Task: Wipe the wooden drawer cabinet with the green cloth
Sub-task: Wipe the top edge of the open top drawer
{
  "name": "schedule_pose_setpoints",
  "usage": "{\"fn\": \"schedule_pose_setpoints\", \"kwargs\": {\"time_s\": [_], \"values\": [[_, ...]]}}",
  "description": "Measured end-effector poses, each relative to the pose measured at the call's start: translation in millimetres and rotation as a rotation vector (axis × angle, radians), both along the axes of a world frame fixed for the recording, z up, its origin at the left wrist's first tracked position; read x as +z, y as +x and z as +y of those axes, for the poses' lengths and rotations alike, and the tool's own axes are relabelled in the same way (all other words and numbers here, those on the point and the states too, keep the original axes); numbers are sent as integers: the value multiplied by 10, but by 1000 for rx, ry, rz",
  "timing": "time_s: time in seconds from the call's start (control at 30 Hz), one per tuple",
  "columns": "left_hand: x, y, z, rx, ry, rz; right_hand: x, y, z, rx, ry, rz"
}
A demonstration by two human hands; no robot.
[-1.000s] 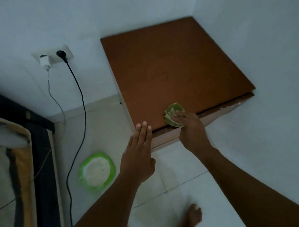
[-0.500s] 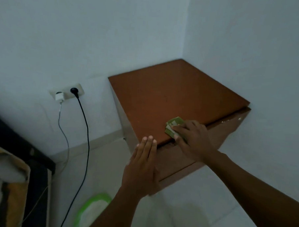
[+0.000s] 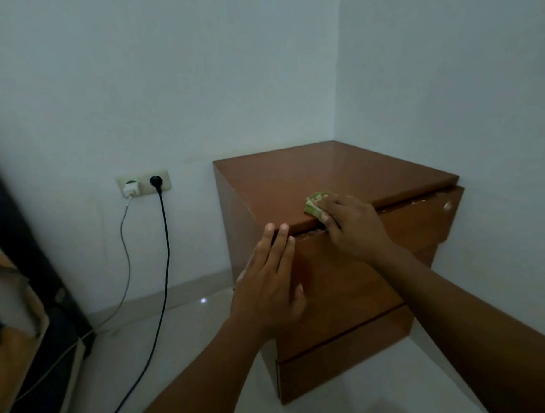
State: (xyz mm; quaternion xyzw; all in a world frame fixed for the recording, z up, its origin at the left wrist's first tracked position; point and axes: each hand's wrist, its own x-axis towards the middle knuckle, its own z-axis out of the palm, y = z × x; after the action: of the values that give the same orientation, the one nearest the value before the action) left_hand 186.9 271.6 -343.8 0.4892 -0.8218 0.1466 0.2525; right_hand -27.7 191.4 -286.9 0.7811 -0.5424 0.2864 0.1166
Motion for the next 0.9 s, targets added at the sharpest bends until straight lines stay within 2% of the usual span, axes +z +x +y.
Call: {"fn": "schedule_pose_setpoints", "kwargs": {"time_s": [0.1,0.27,0.37,0.57,0.9], "values": [[-73,16,127,-25,9,-99,135,27,82,-37,81,85],[-35,-33,148,63,-57,0,197,50,147,-105,171,84],[-53,-82,188,93,-18,9,205,93,203,-115,215,72],[4,-249,137,181,35,51,209,103,188,-107,212,29],[127,-387,84,249,-18,75,188,46,180,-32,91,24]]}}
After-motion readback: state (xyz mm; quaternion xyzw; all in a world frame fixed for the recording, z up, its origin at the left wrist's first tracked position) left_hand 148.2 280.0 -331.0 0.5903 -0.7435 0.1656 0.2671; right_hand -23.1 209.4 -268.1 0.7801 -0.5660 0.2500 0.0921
